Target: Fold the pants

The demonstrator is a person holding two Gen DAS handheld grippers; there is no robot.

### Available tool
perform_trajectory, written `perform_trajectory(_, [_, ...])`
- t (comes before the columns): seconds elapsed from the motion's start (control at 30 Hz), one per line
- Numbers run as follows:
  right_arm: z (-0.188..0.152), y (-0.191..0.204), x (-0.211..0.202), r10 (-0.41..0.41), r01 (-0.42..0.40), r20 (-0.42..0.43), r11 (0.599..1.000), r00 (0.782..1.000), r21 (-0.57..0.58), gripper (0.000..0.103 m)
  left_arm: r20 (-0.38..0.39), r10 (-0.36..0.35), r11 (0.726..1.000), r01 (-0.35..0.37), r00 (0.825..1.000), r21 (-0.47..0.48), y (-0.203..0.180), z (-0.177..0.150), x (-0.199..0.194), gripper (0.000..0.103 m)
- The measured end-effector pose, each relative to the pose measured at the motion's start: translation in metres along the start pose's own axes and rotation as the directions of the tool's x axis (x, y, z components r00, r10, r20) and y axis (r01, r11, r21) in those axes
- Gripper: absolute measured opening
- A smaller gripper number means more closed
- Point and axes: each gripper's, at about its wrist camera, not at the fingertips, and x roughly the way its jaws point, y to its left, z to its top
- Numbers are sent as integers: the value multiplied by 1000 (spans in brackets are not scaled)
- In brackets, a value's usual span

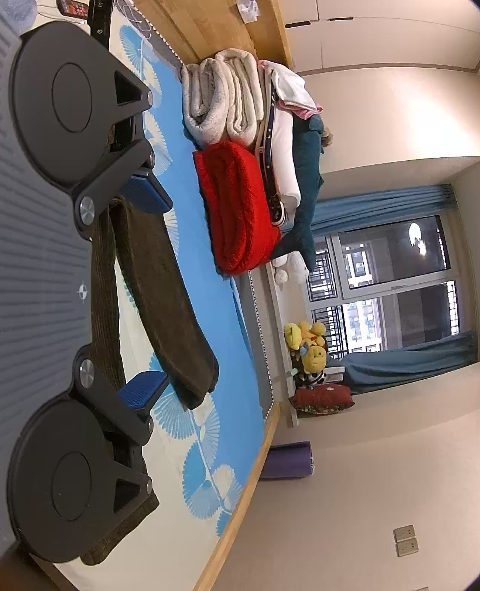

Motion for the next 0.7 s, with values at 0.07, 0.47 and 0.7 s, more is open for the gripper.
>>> perform_trajectory(0.07, [-2, 3, 2, -4, 4, 0, 1000, 1000, -18, 93, -6, -2, 1000, 2, 1000, -2, 0, 1, 2, 103])
perform_trajectory(0.47, [-4, 23, 34, -41, 33, -105, 996, 994, -77, 93, -56, 10, 1000, -11, 998, -12, 10, 9, 34, 103])
perform_trajectory(0.7, [-2, 28, 60, -59, 45, -164, 995, 985, -85, 93, -76, 39, 999, -39, 996, 4, 14, 23, 62, 103])
